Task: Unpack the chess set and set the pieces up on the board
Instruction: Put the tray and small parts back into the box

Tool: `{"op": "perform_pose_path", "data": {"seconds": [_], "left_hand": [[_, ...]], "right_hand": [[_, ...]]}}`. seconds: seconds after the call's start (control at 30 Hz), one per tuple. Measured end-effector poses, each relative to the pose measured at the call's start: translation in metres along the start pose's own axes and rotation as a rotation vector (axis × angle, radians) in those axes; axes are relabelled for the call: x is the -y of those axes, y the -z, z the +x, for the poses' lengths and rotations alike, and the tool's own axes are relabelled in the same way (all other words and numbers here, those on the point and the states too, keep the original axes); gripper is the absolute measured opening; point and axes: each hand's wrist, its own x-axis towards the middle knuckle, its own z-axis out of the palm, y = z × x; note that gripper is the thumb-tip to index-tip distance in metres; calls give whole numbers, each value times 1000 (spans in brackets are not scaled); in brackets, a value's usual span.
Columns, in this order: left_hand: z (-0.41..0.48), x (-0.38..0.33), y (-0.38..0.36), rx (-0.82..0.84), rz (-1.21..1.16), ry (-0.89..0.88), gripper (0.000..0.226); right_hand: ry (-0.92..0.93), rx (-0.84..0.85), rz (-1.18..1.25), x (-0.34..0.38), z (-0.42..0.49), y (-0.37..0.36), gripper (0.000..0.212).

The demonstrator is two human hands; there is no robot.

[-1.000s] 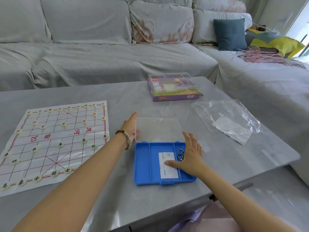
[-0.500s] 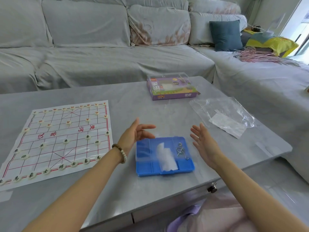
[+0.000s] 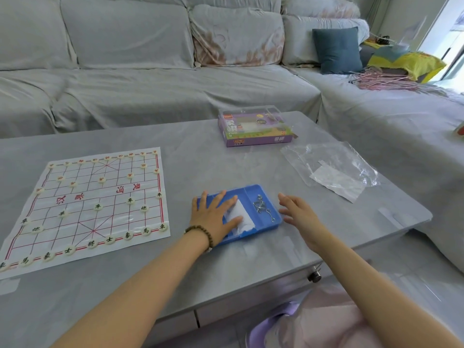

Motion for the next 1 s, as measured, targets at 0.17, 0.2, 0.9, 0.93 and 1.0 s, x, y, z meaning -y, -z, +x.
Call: {"op": "perform_pose_path", "data": {"seconds": [0.17,0.2,0.9,0.93,1.0], "left_hand": [[17,2,14,-64,3,233,99],[19,2,16,-41,-18,257,99],[-8,3,22,-225,-1002,182,51],[-9,1,22,-234,-992,182,49],[-9,-2,22,-243,-972,172,49]], "right_hand": [[-238,210,-82,9,-13,-4,42],[-264,294,-139,10,-18,-9,40],[-148,420,164,23,-16,-27,19],[-141,408,138,24,-15,-26,18],[-136,398,104,25,-15,-25,17]]}}
